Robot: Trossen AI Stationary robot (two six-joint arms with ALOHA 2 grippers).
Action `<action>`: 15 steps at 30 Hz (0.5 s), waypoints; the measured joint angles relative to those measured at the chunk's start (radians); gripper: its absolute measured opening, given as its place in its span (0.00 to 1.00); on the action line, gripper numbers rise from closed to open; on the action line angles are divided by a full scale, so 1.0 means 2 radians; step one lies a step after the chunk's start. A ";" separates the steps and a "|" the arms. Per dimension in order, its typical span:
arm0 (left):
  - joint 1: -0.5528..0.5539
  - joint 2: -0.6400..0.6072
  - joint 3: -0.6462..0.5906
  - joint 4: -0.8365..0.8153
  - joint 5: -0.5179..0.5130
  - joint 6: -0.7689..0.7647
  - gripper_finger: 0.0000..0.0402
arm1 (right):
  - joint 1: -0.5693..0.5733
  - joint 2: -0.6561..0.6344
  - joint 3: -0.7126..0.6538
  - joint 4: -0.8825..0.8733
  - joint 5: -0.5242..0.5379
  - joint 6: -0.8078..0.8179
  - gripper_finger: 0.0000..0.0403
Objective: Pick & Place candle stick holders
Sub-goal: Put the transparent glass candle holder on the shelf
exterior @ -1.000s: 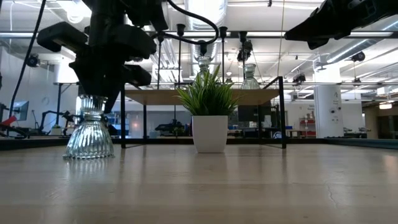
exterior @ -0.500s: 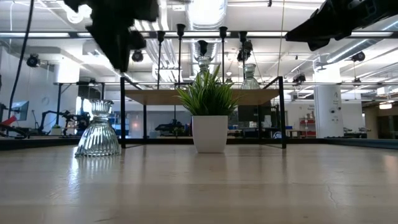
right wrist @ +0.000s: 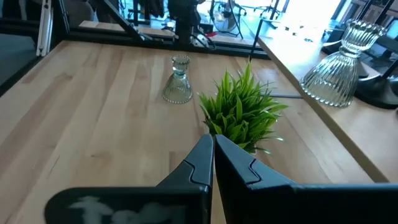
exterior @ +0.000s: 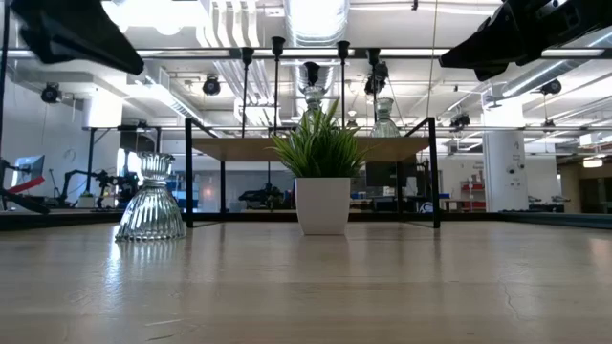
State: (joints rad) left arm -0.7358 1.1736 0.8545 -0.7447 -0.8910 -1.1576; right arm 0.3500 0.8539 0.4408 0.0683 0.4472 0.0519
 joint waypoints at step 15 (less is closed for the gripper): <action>-0.019 0.202 -0.028 0.048 -0.019 -0.130 0.01 | 0.000 0.000 0.000 0.012 0.004 -0.001 0.02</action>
State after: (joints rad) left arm -0.7742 1.5772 0.7990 -0.6494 -0.9294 -1.4179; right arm 0.3500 0.8543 0.4398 0.0925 0.4543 0.0494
